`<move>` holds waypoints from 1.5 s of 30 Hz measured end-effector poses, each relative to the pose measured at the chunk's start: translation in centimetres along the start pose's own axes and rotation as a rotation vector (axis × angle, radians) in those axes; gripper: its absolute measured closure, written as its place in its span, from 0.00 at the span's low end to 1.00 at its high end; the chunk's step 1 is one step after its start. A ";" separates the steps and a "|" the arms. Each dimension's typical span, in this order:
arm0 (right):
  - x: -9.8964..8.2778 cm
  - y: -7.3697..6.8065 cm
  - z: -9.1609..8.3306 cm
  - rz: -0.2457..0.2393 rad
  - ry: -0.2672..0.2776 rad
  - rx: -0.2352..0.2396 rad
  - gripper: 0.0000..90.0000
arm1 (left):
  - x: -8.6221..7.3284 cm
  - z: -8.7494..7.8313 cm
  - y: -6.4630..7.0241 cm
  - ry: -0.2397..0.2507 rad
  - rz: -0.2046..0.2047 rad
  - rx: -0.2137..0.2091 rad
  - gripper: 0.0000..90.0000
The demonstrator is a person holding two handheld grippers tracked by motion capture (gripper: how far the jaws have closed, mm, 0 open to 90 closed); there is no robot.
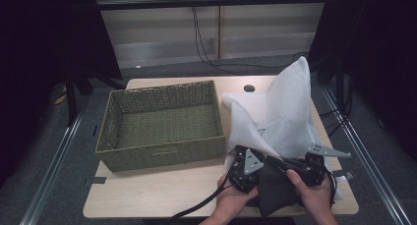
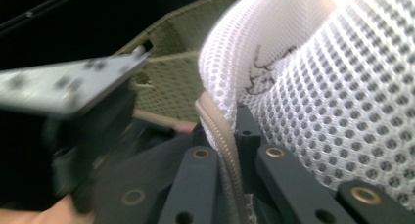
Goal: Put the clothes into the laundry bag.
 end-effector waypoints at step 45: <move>0.5 -0.5 -1.3 -0.037 0.035 0.019 0.99 | 1.9 -0.4 0.8 0.063 -0.038 -0.062 0.88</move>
Point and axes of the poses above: each handheld gripper's, and its own axes: z roughly forward along the jaws, x roughly out of its top, y roughly to its right, the point moved 7 cm from there along z, roughly forward along the jaws, and after that the axes turned 15 degrees about x, right-handed, at the moved point
